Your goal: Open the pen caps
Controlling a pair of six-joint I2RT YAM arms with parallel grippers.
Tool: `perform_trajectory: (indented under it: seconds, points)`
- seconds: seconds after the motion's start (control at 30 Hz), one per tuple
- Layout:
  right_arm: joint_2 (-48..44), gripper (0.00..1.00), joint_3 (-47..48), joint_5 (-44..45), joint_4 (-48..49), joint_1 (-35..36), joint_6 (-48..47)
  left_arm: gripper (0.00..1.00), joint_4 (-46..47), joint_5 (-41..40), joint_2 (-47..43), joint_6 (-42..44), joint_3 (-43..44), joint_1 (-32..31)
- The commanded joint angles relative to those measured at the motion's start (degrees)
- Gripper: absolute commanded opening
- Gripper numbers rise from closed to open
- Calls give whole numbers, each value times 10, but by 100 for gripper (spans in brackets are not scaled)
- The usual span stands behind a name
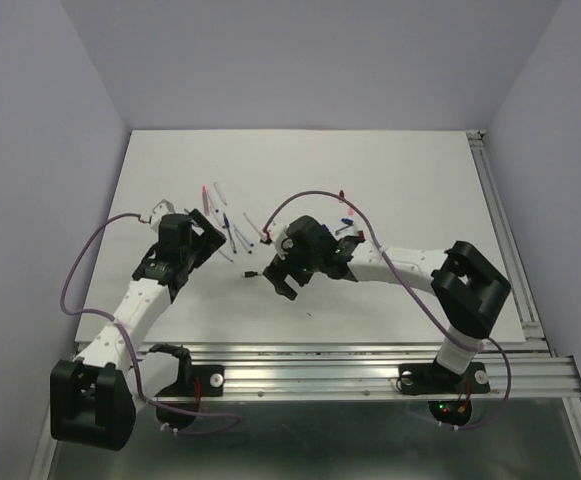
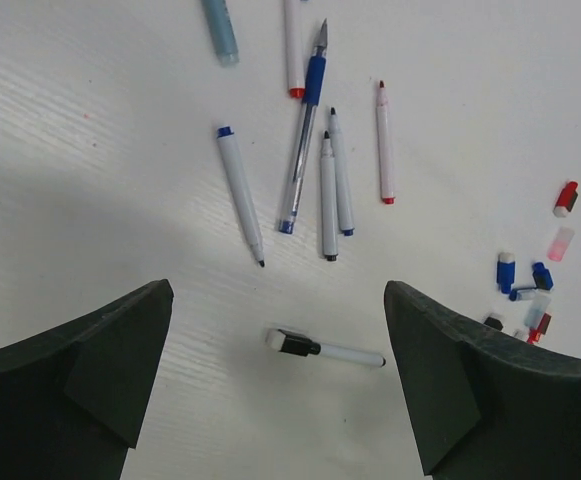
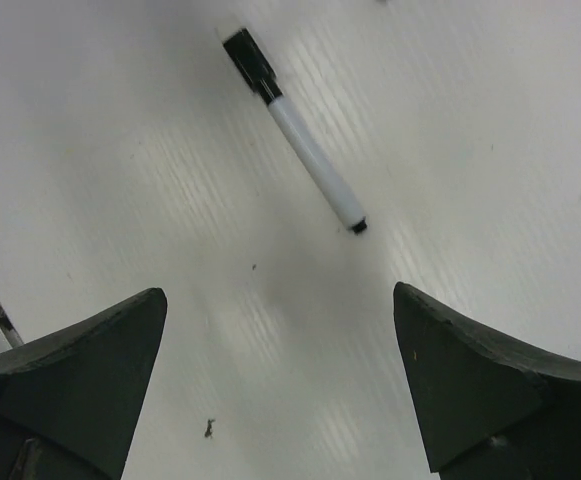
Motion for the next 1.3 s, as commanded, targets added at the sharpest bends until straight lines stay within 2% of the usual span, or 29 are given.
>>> perform_trajectory:
  seconds: [0.0,0.2,0.47,0.63,0.7,0.83,0.9,1.0,1.17,1.27]
  points:
    - [68,100,126,-33,-20,24,-107,99,-39,-9,-63,-27,-43,2]
    - [162,99,210,-56,-32,27,-139,99,-59,1,-108,-32,-66,3]
    - [242,84,287,-70,-87,30,-167,99,-43,10,-101,-25,-69,3]
    - [267,68,298,-63,-95,45,-175,99,-40,11,-95,-24,-68,2]
    - [275,55,302,-55,-98,50,-178,99,-44,10,-98,-24,-66,3]
    - [287,43,308,-59,-97,55,-181,99,-48,3,-112,-27,-66,3]
    - [288,32,307,-58,-94,58,-180,99,-54,0,-116,-28,-66,2]
    - [287,20,307,-64,-92,59,-177,99,-60,-6,-122,-33,-65,3]
    - [255,12,263,-56,-25,59,-138,99,-64,-2,-130,-32,-65,2]
    - [215,6,209,-20,30,59,-62,99,-54,30,-137,-20,-65,2]
